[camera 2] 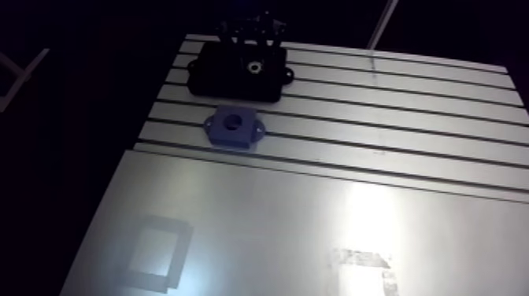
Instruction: Pick up the bearing and press it into the housing until flush.
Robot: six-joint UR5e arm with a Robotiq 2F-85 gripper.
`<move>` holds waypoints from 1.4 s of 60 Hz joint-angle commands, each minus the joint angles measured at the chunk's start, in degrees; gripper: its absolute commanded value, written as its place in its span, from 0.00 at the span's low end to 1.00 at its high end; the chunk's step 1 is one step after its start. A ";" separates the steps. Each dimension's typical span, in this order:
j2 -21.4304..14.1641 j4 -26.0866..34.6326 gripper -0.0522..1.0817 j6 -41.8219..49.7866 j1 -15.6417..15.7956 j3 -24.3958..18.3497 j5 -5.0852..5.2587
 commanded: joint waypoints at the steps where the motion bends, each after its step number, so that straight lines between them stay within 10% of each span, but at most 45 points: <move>1: 0.27 -0.05 0.49 0.00 0.09 0.05 -0.09; 57: -0.76 0.04 0.61 0.00 0.01 0.14 -0.16; 84: -8.00 6.21 0.65 -0.09 0.18 1.04 -0.97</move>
